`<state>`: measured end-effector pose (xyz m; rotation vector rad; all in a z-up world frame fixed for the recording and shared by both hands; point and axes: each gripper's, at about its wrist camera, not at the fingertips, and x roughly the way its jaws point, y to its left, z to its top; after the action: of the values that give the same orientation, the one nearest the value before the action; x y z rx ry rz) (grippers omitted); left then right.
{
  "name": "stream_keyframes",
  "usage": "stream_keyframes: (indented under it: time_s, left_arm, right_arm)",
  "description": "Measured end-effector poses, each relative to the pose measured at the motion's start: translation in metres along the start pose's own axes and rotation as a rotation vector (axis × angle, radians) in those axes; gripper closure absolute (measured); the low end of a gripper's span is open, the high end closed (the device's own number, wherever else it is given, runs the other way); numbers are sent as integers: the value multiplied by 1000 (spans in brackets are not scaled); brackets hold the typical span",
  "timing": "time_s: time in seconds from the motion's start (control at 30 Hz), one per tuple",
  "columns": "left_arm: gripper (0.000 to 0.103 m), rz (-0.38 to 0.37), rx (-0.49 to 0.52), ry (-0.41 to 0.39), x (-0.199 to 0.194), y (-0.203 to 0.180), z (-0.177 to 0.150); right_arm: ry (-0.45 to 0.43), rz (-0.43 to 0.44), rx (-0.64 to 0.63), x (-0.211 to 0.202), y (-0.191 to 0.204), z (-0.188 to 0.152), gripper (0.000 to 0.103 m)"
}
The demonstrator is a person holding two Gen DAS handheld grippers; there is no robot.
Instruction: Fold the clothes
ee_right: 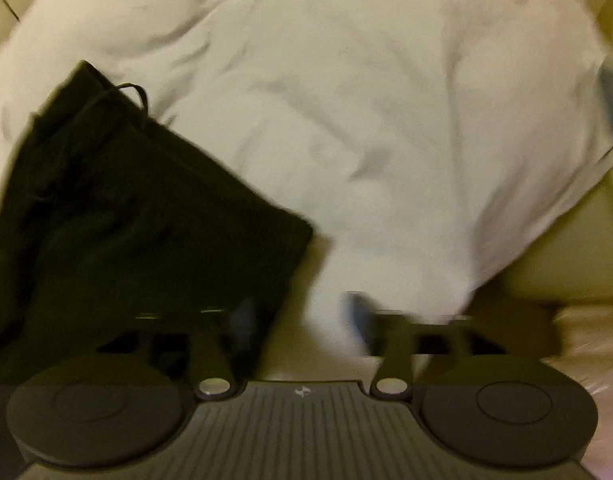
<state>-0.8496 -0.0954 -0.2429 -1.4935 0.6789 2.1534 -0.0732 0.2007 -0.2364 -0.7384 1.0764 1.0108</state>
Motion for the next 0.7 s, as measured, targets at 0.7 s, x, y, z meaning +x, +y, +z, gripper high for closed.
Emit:
stream_keyframes:
  time_s: [0.7]
  left_arm:
    - [63,-366,98,49,-34,-155,26]
  right_arm:
    - [188,585,-307,-11,235,-71,53]
